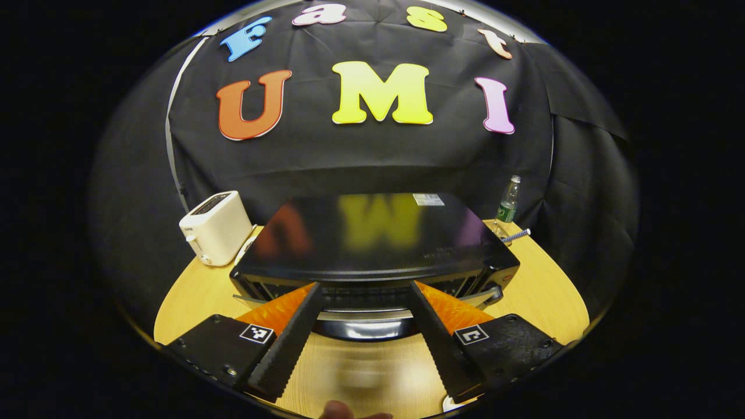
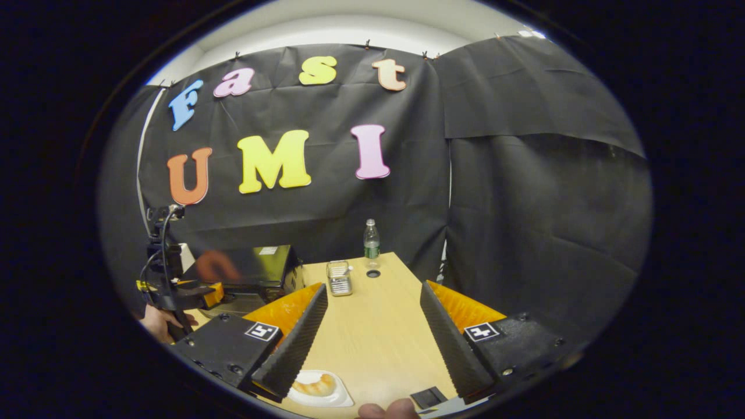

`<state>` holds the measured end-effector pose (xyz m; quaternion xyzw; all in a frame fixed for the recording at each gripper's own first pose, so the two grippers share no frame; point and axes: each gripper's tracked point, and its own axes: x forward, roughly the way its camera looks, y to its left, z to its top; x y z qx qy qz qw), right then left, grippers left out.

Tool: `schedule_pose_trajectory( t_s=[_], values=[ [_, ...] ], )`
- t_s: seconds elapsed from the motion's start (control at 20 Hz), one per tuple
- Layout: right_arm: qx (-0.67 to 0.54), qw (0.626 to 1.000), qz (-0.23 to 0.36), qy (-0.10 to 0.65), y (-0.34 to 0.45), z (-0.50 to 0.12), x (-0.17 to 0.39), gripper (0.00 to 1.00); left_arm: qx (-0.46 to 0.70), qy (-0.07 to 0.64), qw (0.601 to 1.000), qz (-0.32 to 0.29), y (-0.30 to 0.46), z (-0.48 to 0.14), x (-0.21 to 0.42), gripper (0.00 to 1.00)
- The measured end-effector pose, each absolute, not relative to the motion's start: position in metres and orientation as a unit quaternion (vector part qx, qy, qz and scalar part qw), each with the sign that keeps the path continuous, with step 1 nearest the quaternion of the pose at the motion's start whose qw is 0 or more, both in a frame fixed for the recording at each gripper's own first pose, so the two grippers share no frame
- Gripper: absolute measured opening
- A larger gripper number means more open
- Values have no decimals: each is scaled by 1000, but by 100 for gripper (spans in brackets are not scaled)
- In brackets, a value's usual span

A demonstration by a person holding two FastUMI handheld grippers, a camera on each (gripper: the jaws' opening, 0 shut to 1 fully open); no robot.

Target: Open the electric oven with the left hand, put the food in, and close the electric oven.

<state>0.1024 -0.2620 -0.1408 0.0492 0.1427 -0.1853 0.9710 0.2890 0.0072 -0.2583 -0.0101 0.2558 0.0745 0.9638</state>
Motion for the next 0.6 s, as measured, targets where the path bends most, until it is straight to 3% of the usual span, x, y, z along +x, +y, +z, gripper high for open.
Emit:
schedule_pose_trajectory(
  t_s=[0.25, 0.6],
  values=[
    [51, 971, -178, 149, -253, -144, 87, 100, -60, 316, 944, 77, 4, -309, 226, 96],
    [40, 968, -163, 189, -233, -167, 62, 100, -66, 369, 925, 65, -2, -367, 194, 95]
  ],
)
